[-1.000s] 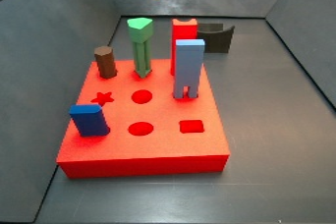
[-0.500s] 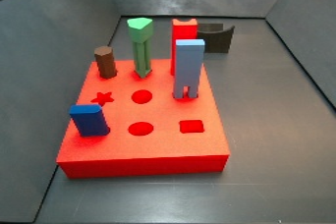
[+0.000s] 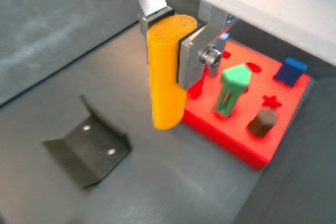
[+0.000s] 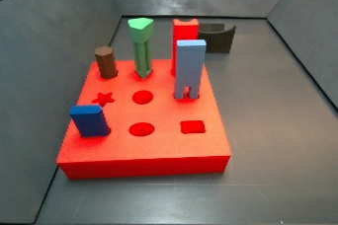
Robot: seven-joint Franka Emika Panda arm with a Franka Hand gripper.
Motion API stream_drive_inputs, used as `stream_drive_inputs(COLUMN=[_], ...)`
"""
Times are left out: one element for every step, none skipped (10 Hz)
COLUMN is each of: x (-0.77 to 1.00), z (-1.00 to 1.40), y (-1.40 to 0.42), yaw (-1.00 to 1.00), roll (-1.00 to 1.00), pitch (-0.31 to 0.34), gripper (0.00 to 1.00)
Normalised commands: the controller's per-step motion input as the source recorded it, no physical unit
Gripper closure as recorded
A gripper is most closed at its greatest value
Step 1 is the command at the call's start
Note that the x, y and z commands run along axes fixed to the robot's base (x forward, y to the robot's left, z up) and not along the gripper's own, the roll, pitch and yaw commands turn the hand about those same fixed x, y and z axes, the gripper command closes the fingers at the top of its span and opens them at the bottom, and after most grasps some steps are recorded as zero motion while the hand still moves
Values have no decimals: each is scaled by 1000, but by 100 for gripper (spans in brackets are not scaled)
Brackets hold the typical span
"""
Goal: Pick up the oval object. Move up. Move to above the board. Insert the oval object.
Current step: Move to above the board.
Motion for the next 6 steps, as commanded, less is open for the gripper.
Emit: stream_drive_inputs(x=[190, 196, 202, 207, 224, 241], z=[136, 141, 141, 142, 147, 150], y=[-1000, -1000, -1000, -1000, -1000, -1000], yaw=[93, 25, 12, 15, 11, 9], roll=[41, -2, -13, 8, 3, 7], pitch=[234, 136, 98, 90, 104, 124], gripper=[100, 100, 100, 100, 100, 100])
